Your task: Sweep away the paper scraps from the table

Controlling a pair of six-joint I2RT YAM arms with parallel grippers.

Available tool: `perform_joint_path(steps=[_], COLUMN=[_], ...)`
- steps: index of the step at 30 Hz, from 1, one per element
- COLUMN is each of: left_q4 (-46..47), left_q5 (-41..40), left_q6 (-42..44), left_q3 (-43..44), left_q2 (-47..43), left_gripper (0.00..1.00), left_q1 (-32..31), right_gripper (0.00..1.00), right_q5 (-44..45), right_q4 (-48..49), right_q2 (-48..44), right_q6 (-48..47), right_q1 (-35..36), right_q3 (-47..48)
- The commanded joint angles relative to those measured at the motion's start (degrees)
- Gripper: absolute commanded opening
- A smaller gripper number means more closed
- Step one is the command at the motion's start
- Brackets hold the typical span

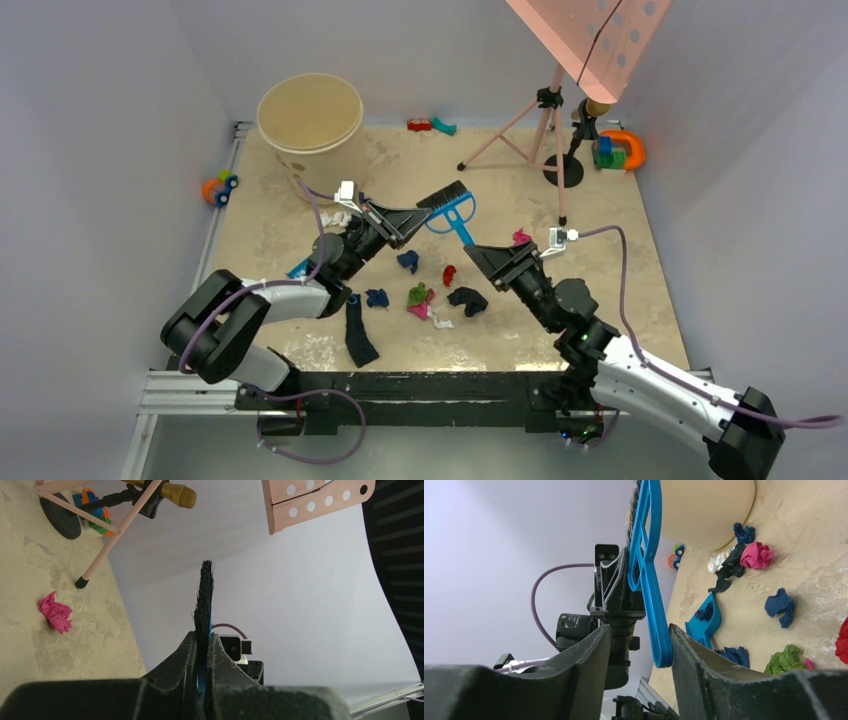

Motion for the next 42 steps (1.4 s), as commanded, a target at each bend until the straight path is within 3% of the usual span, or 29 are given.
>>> perform_joint_path(steps=[1, 3, 9, 12, 14, 16, 23, 29, 34, 35, 39, 42], left_q4=[8.8, 8.8, 8.0, 8.0, 8.6, 8.8, 8.8, 8.8, 8.7, 8.7, 8.8, 8.8], left_q5=[-2.0, -2.7, -2.1, -1.7, -1.6, -1.4, -0.8, 1.9, 2.4, 2.4, 1.3, 0.4], left_q6=[1.9, 2.5, 3.4, 3.2, 3.1, 2.9, 2.9, 2.2, 3.0, 3.1, 3.6, 4.4], left_q3=[-1.4, -2.2, -2.4, -2.6, -2.7, -2.8, -5.5, -5.8, -5.8, -5.9, -6.3, -5.5], left_q2=[-2.6, -3.4, -4.3, -4.0, -3.7, -3.6, -3.9, -2.2, -2.7, -2.8, -3.5, -4.6], left_gripper=[0.0, 0.0, 0.0, 0.0, 0.0, 0.0, 0.07, 0.0, 0.0, 0.0, 0.0, 0.0], left_q1=[-1.0, -1.0, -1.0, -1.0, -1.0, -1.0, -1.0, -1.1, -1.9, -2.1, -2.3, -2.3], right_gripper=[0.46, 0.39, 0.36, 0.22, 0.07, 0.01, 0.0, 0.0, 0.0, 0.01, 0.44, 0.58], right_q5=[3.1, 3.1, 2.7, 2.2, 1.9, 1.8, 7.3, 6.4, 6.7, 6.9, 5.8, 4.3], right_q4=[4.2, 3.7, 4.6, 4.1, 3.4, 2.4, -5.5, -9.9, -10.5, -10.7, -10.1, -8.2], right_q2=[0.7, 1.4, 2.0, 2.1, 2.4, 2.4, -4.5, -5.3, -4.0, -3.7, -2.2, -1.1], right_q6=[0.8, 0.6, 0.4, -0.3, -0.7, -1.0, -5.5, -9.7, -10.2, -10.3, -10.4, -9.0], right_q1=[-0.2, -0.2, -0.2, -0.2, -0.2, -0.2, -0.2, -0.2, -0.2, -0.2, -0.2, -0.2], right_q3=[2.5, 3.1, 2.7, 3.1, 3.7, 4.1, 5.4, 9.0, 10.7, 11.1, 12.1, 11.2])
